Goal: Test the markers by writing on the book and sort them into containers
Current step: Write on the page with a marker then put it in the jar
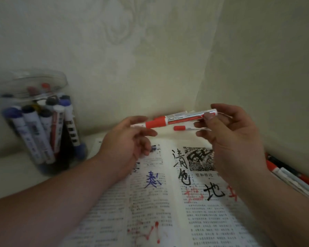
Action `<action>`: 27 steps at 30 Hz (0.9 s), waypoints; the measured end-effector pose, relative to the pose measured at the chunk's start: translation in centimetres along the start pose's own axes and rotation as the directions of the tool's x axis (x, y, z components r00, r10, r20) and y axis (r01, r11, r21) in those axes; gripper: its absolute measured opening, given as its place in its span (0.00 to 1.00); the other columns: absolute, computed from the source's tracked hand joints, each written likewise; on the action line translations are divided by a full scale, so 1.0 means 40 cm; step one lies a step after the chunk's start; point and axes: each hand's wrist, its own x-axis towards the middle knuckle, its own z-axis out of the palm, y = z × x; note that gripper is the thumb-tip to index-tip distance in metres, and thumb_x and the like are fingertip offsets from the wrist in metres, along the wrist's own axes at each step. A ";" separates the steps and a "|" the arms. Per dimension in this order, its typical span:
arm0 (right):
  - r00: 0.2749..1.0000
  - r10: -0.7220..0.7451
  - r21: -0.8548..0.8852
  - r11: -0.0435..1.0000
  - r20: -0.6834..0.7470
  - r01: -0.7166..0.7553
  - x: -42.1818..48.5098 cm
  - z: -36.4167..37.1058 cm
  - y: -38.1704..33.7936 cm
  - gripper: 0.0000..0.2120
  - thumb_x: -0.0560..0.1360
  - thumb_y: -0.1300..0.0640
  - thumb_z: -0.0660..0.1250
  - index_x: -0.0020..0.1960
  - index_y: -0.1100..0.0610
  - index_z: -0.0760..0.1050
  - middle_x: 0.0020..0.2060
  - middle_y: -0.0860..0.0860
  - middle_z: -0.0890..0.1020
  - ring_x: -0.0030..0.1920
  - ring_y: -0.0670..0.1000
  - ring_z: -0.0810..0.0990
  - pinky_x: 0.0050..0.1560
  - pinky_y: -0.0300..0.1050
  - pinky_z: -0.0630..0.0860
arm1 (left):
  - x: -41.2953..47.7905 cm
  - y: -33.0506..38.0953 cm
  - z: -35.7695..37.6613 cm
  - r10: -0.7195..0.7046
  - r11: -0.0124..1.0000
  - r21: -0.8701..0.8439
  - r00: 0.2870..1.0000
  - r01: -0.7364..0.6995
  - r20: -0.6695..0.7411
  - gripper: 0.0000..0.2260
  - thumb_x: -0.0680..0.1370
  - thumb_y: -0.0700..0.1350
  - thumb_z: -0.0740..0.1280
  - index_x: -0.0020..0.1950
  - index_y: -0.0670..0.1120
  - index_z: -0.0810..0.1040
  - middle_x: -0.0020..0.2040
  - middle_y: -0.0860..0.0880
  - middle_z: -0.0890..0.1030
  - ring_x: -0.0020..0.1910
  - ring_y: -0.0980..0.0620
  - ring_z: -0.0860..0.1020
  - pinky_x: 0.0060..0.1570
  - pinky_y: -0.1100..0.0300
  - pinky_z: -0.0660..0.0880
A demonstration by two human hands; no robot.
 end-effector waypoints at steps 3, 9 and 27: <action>0.997 -0.073 0.015 0.997 0.010 0.073 0.012 0.056 -0.055 0.06 0.77 0.64 0.70 0.51 0.57 0.76 0.36 0.53 0.85 0.40 0.54 0.86 0.40 0.43 0.80 | -0.003 0.008 0.004 -0.045 0.997 0.061 0.999 0.045 0.011 0.11 0.85 0.35 0.55 0.63 0.43 0.73 0.45 0.39 0.86 0.23 0.48 0.77 0.21 0.62 0.70; 0.926 -0.273 0.055 0.962 0.261 0.268 0.049 0.279 -0.181 0.06 0.76 0.63 0.73 0.52 0.59 0.78 0.39 0.56 0.86 0.41 0.56 0.87 0.40 0.44 0.80 | -0.005 0.031 -0.001 -0.106 0.994 -0.026 0.994 0.107 0.026 0.07 0.84 0.41 0.61 0.60 0.46 0.77 0.41 0.41 0.86 0.22 0.49 0.78 0.20 0.62 0.72; 0.622 -0.527 -0.195 0.652 0.580 0.733 0.090 0.584 -0.167 0.07 0.71 0.61 0.69 0.48 0.58 0.84 0.38 0.53 0.84 0.37 0.49 0.82 0.40 0.46 0.80 | -0.001 0.039 -0.010 -0.164 0.982 -0.087 0.985 0.167 0.047 0.13 0.81 0.34 0.65 0.64 0.44 0.73 0.42 0.44 0.86 0.29 0.48 0.83 0.26 0.60 0.77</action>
